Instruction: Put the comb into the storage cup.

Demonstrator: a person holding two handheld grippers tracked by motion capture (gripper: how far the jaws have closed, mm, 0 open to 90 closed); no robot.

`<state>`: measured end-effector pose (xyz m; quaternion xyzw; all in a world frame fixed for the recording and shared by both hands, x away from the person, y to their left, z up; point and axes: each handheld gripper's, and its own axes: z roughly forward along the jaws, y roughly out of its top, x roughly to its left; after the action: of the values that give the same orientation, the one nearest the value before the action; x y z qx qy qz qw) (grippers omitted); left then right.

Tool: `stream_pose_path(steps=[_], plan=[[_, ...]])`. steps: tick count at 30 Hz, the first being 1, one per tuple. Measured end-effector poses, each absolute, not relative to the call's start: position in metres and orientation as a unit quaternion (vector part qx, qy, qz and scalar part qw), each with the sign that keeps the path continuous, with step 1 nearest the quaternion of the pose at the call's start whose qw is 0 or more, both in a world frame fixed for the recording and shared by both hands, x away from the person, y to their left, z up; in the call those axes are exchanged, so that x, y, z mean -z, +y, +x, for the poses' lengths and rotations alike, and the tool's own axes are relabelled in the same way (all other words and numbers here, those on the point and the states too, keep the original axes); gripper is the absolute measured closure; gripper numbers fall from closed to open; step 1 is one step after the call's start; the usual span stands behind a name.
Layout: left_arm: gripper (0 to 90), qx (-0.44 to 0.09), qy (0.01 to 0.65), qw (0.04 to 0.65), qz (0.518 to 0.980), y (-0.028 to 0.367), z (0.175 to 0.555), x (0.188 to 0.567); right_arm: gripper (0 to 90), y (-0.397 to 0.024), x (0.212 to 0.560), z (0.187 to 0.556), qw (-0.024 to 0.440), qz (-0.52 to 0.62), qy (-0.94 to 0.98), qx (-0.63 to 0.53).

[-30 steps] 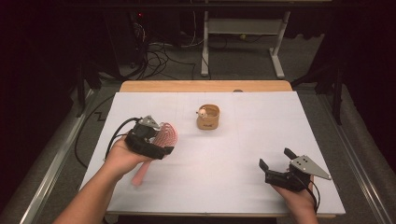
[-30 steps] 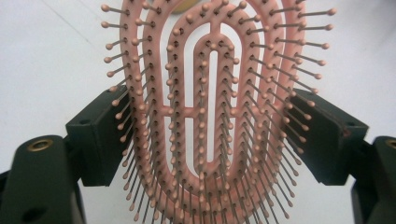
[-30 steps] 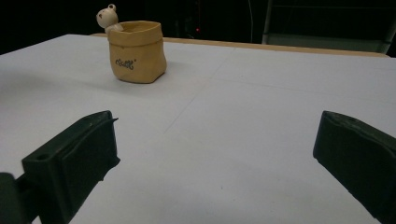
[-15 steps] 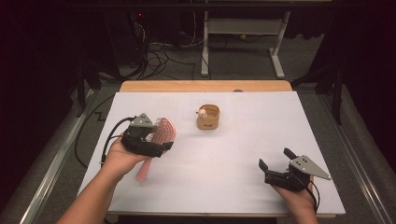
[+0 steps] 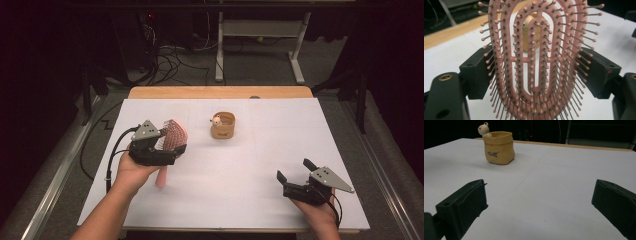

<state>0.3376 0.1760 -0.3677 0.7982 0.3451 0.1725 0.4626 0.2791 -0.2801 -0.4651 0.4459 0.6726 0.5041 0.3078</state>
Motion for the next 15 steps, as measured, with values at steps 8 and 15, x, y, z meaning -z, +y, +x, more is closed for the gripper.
stream_pose_path(steps=[8, 15], plan=[[20.1, -0.19, 0.336, 0.489, 0.782, 0.1714, 0.3325, 0.3672, 0.4, -0.281, 0.4636, 0.2776, 0.31, 0.447, 0.669, -0.506], [20.1, -0.203, 0.333, 0.5, 0.773, 0.1682, 0.3315, 0.3719, 0.4, -0.2806, 0.4643, 0.2783, 0.31, 0.444, 0.672, -0.505]])
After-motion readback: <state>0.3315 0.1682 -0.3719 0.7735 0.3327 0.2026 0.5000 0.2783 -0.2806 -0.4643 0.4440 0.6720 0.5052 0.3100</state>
